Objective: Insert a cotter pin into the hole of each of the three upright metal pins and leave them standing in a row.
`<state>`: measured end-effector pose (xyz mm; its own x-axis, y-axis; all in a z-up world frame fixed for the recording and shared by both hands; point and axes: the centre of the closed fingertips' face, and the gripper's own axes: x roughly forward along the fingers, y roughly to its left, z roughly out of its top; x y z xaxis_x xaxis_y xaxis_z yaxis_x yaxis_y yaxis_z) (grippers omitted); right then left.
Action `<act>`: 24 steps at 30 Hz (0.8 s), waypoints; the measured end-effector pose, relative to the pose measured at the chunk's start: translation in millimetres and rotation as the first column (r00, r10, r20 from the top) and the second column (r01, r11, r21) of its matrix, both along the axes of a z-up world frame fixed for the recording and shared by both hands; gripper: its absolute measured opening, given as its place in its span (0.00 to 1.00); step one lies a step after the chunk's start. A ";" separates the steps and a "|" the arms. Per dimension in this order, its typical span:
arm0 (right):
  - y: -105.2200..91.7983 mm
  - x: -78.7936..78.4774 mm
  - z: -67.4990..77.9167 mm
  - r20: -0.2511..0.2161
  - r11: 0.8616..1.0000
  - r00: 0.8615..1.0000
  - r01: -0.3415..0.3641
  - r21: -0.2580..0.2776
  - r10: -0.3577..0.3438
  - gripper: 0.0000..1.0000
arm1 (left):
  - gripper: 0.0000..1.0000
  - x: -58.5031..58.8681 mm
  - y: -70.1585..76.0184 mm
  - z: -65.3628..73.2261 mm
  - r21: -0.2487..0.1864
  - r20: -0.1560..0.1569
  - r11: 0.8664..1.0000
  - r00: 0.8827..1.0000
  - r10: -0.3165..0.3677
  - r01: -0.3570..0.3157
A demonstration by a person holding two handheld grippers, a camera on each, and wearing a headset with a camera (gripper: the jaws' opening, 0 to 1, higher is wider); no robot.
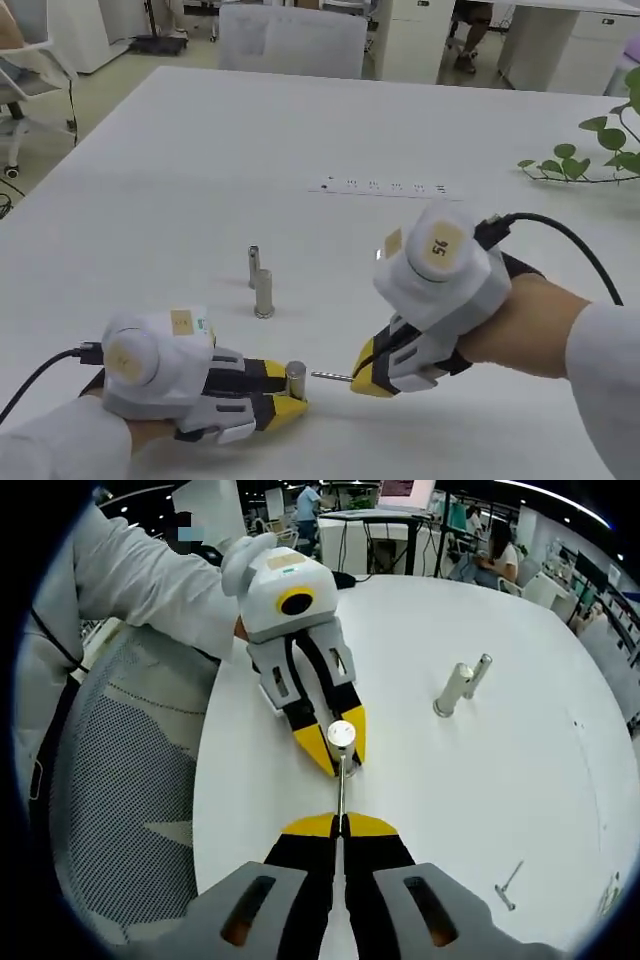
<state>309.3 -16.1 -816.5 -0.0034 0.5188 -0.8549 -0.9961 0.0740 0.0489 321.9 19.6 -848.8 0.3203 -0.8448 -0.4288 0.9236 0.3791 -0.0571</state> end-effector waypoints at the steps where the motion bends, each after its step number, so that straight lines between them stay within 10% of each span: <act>1: 0.5 -0.1 -0.5 -0.003 1.000 1.000 0.000 0.001 0.000 0.02 | 0.11 0.0 0.0 0.0 0.000 0.000 1.000 1.000 0.000 0.000; 24: 4.3 0.1 -0.7 0.000 1.000 1.000 -0.022 -0.003 0.022 0.02 | 0.10 0.8 -0.7 -0.8 -0.003 -0.003 1.000 1.000 0.007 -0.007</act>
